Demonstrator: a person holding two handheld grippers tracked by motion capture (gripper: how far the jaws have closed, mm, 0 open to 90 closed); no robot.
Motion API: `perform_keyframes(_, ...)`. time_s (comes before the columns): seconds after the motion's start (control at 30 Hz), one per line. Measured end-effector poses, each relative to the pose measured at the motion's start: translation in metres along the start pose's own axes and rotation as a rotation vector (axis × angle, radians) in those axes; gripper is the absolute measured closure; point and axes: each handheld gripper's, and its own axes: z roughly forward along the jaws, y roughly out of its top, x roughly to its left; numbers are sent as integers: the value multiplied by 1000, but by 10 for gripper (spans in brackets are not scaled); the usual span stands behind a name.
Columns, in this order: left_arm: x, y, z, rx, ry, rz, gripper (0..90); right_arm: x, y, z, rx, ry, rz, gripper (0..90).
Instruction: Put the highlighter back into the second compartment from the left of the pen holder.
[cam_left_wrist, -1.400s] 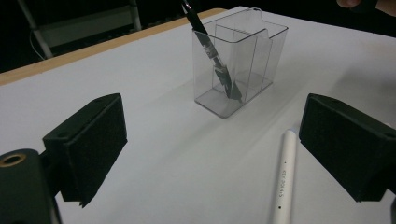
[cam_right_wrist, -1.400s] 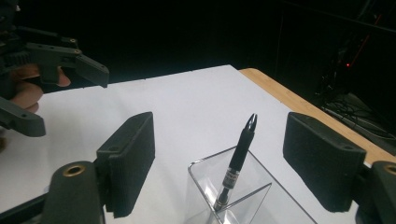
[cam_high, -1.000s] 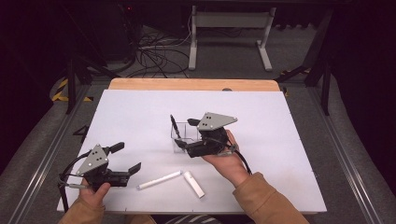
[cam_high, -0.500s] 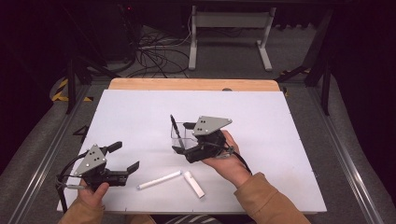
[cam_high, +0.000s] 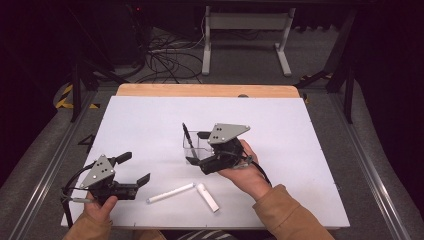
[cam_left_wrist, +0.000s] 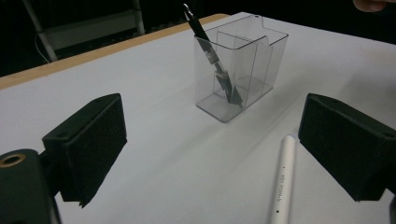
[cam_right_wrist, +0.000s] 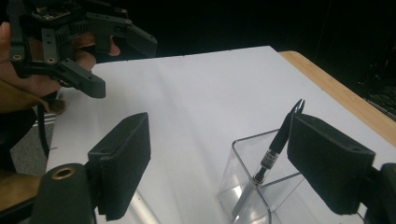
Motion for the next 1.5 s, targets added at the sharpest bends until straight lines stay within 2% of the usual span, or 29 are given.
perform_keyframes(0.13,-2,1,1,-1,-17,-13,81,0,0,-1,0,6,-1,219)
perform_keyframes(0.33,-6,3,2,20,-14,11,80,6,0,3,24,23,-33,228)
perform_keyframes(0.47,-13,7,7,45,-74,12,75,9,-1,1,29,37,-32,230)
perform_keyframes(0.67,-22,11,12,88,-84,25,79,11,-12,-10,12,21,-9,202)
perform_keyframes(0.8,-26,13,16,136,-72,44,107,12,-25,-24,-22,2,24,173)
perform_keyframes(0.97,-33,14,22,156,-78,67,110,13,-45,-43,-41,-35,58,143)
perform_keyframes(1.23,-37,15,31,194,-92,82,136,12,-79,-74,-73,-92,108,110)
perform_keyframes(1.3,-39,16,34,209,-90,78,139,10,-90,-81,-78,-101,124,93)
perform_keyframes(1.4,-37,17,35,212,-134,54,145,9,-108,-91,-80,-107,166,84)
perform_keyframes(1.5,-37,17,38,222,-136,44,161,8,-123,-99,-88,-123,202,81)
